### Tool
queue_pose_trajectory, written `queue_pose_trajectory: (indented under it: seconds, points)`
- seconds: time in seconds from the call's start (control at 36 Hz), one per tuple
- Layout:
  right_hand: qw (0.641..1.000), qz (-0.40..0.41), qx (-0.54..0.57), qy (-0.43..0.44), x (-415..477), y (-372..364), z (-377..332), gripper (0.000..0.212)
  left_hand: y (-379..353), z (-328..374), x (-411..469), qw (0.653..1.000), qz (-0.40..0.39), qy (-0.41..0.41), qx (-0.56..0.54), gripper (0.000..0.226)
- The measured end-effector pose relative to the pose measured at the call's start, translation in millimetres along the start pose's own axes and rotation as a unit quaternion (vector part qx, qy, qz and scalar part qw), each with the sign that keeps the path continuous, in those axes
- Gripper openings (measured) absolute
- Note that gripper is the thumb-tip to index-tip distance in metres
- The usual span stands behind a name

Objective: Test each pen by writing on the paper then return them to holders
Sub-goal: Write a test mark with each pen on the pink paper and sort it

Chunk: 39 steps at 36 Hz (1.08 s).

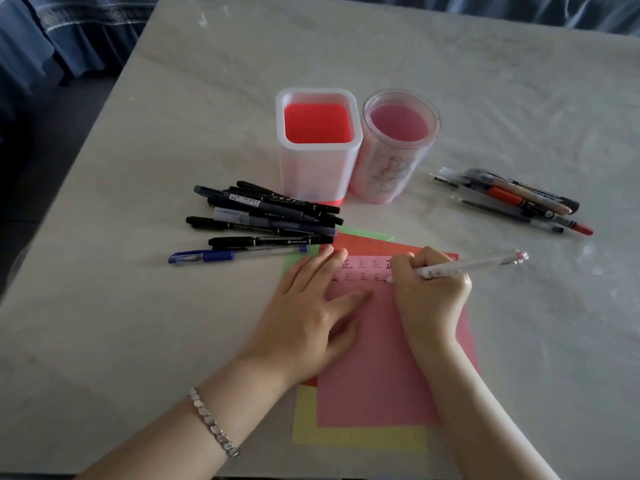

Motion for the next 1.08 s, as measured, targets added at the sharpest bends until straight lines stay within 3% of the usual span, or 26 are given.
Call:
queue_pose_trajectory:
  seconds: [0.14, 0.28, 0.36, 0.42, 0.56, 0.61, 0.69, 0.83, 1.0, 1.08]
  points:
    - [0.992, -0.007, 0.111, -0.054, 3.8, 8.6, 2.2, 0.038, -0.8, -0.4, -0.9, 1.0, -0.003, -0.002, 0.002, 0.033]
    - [0.98, -0.085, 0.147, -0.102, 13.7, 28.1, -4.5, 0.021, -2.1, -1.0, -0.1, 1.0, -0.019, -0.003, 0.009, 0.034]
    - [0.96, -0.155, 0.189, -0.137, 20.2, 45.8, -8.0, 0.042, -1.7, -1.1, 0.1, 1.0, -0.023, -0.009, 0.012, 0.037]
    - [0.959, -0.182, 0.164, -0.144, 23.9, 57.3, -10.8, 0.048, -1.5, -1.3, 0.2, 1.0, -0.02, -0.011, 0.01, 0.037]
    - [0.981, -0.15, 0.101, -0.064, 26.9, 84.1, -29.0, 0.036, -0.6, -1.7, 1.0, 1.0, -0.001, -0.006, 0.002, 0.035]
    - [0.981, -0.146, 0.102, -0.082, 26.8, 88.7, -32.2, 0.031, -0.5, -2.0, 1.3, 1.0, 0.001, -0.002, -0.002, 0.036]
    - [0.948, -0.198, 0.18, -0.171, 23.9, 88.0, -33.0, 0.022, -0.3, -2.2, 1.8, 1.0, -0.003, 0.0, 0.002, 0.036]
    - [0.879, -0.272, 0.283, -0.271, 11.0, 77.0, -36.4, 0.028, 0.7, -2.4, 2.4, 1.0, -0.002, -0.001, 0.003, 0.036]
    - [0.856, -0.299, 0.337, -0.253, 0.3, 65.9, -39.8, 0.01, 0.1, -3.2, 2.2, 1.0, 0.002, 0.002, -0.005, 0.036]
    - [0.841, -0.331, 0.347, -0.251, -4.2, 64.5, -43.7, 0.024, -0.6, -3.4, 1.7, 1.0, 0.005, 0.003, -0.004, 0.036]
Point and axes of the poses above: each hand's wrist, its own x-axis towards the middle knuckle, its own y-axis out of the back of the hand, z = x × y, the point moved 3 cm from there along x, towards the middle knuckle, and after that the axes turned 11 degrees about -y, right-handed, at the moved point
